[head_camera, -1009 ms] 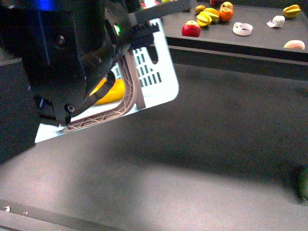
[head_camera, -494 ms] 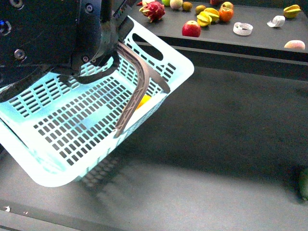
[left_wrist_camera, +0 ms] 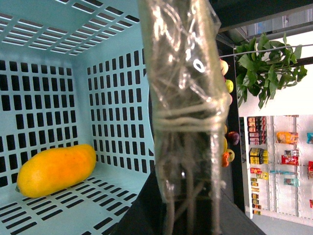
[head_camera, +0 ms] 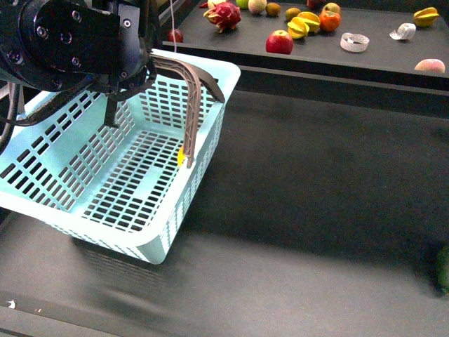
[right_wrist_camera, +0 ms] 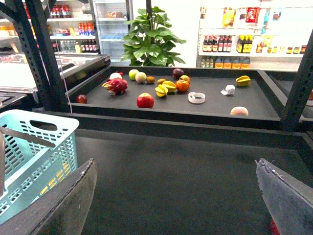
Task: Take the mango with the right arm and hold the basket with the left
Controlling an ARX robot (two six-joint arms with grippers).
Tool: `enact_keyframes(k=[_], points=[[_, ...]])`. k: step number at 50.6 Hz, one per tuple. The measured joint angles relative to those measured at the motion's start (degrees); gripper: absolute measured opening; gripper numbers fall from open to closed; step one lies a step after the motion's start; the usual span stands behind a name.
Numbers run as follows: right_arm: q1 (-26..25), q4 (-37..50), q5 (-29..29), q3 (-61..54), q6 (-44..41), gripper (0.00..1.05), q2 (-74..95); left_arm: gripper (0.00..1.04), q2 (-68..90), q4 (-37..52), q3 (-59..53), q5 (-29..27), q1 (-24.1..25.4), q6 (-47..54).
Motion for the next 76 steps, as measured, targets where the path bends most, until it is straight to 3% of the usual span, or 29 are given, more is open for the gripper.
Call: enact_keyframes(k=[22, 35, 48, 61, 76], points=[[0.02, 0.0, -0.02, 0.0, 0.0, 0.97, 0.0, 0.08, 3.06, -4.48, 4.85, -0.39, 1.6, -3.06], [0.02, 0.0, 0.0, 0.0, 0.0, 0.97, 0.0, 0.55, 2.75, -7.96, 5.55, -2.54, 1.51, -2.67], [0.0, 0.0, 0.0, 0.0, 0.0, 0.97, 0.0, 1.0, -5.05, -4.57, -1.38, -4.13, 0.52, 3.82], [0.02, 0.0, 0.0, 0.0, 0.0, 0.97, 0.0, 0.99, -16.57, 4.13, -14.64, -5.4, 1.27, 14.73], [0.0, 0.0, 0.0, 0.0, 0.0, 0.97, 0.0, 0.99, -34.07, 14.01, -33.68, -7.61, 3.78, 33.88]])
